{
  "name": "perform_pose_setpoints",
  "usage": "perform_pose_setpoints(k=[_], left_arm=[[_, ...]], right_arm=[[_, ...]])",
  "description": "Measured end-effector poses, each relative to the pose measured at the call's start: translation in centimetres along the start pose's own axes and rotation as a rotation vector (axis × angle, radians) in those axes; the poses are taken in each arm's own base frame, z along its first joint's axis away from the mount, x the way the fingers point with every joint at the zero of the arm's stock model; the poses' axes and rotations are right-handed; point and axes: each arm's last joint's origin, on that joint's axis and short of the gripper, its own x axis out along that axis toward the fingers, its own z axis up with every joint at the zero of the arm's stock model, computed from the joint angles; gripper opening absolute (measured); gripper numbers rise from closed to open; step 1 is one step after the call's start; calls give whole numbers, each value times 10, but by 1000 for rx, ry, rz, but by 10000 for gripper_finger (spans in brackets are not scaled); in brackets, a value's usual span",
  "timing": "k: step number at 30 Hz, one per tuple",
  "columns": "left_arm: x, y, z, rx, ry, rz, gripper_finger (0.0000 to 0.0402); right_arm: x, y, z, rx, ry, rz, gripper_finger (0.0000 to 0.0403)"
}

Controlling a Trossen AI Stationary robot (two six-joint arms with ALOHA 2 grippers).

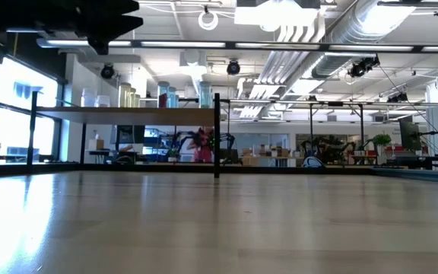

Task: Pick and place medicine bottles onto shelf by color
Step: Put the white pill bottle on the shelf aligned with the other white pill bottles

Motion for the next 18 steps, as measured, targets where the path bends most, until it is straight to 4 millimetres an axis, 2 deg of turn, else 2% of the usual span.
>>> perform_pose_setpoints(k=[5, 12, 18], left_arm=[[-3, -11, -1, -4, 13, -72, 193], [-5, -18, -1, -8, 18, -117, 193], [-6, -21, -5, -14, 59, -134, 193]], right_arm=[[-25, -9, 9, 88, 22, 53, 172], [-57, -33, 23, 272, 133, 172, 172], [-72, -52, 16, 420, 311, 147, 172]])
